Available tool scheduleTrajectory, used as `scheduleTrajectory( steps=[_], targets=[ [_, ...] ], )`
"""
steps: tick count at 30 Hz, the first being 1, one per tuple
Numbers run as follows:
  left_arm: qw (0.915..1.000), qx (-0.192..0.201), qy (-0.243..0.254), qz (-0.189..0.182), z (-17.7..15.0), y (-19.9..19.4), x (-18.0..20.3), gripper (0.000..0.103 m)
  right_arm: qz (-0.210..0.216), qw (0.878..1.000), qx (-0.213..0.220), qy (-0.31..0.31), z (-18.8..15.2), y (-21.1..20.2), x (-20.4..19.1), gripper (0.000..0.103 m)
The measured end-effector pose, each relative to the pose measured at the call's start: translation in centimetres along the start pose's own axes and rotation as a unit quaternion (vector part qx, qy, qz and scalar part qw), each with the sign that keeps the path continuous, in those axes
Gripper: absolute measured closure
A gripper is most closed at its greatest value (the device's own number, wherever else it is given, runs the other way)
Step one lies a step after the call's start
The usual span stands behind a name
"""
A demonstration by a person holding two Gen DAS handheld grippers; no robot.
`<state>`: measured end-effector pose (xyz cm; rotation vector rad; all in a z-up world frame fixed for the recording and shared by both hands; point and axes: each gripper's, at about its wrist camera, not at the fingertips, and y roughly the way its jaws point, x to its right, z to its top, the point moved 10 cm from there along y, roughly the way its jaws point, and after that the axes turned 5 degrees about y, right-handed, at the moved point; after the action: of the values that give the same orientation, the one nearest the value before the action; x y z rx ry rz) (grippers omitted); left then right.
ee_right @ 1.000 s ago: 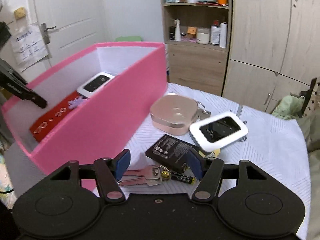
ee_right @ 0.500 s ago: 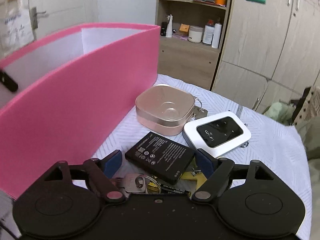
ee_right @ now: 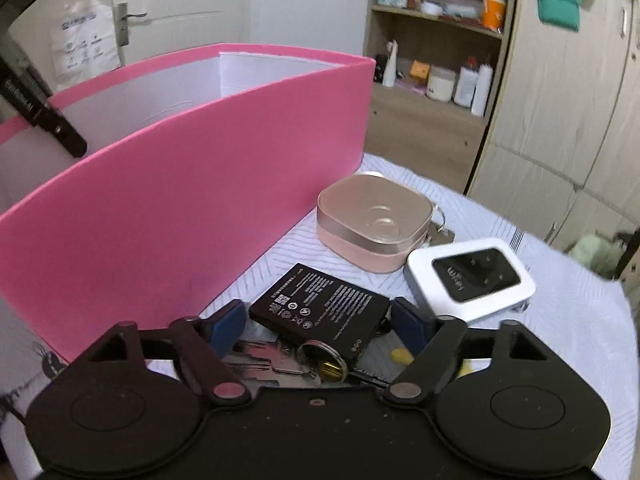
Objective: Organize rigid objects
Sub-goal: 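Return the right gripper and grasp the black battery pack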
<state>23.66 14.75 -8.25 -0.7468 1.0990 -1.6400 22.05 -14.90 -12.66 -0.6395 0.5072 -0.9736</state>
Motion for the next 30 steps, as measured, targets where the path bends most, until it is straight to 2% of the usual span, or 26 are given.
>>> scheduleTrajectory(
  steps=[3, 5, 6, 7, 19, 24, 27, 29, 30],
  targets=[
    [1.0000, -0.002, 0.000, 0.000, 0.1, 0.1, 0.1, 0.093, 0.003, 0.999, -0.004, 0.051, 0.2, 0.5, 0.9, 0.012],
    [1.0000, -0.002, 0.001, 0.002, 0.0, 0.1, 0.0, 0.093, -0.016, 0.999, -0.008, 0.051, 0.3, 0.6, 1.1, 0.017],
    [1.0000, -0.002, 0.001, 0.002, 0.0, 0.1, 0.0, 0.093, -0.021, 0.998, -0.005, 0.052, 0.5, 0.5, 1.0, 0.026],
    [1.0000, -0.002, 0.000, 0.001, 0.0, 0.1, 0.0, 0.093, -0.020, 0.998, -0.008, 0.060, 0.5, 0.5, 1.1, 0.027],
    [1.0000, -0.005, -0.005, -0.003, 0.0, 0.0, -0.3, 0.093, -0.017, 0.997, 0.009, 0.073, 0.1, -0.6, 1.3, 0.029],
    [1.0000, -0.004, -0.006, 0.000, 0.1, 0.1, -0.1, 0.093, -0.005, 0.995, 0.015, 0.096, 0.3, -1.2, 1.8, 0.031],
    [1.0000, -0.005, -0.007, 0.000, 0.1, 0.1, -0.1, 0.093, -0.005, 0.996, 0.006, 0.089, 0.2, -1.2, 1.9, 0.031],
    [1.0000, -0.004, -0.006, 0.000, 0.1, 0.1, -0.1, 0.093, -0.009, 0.998, -0.017, 0.054, -0.3, -0.8, 1.3, 0.031],
    [1.0000, -0.004, -0.006, 0.001, 0.1, 0.1, -0.1, 0.093, -0.014, 0.999, -0.015, 0.041, -0.3, -0.8, 1.1, 0.030]
  ],
)
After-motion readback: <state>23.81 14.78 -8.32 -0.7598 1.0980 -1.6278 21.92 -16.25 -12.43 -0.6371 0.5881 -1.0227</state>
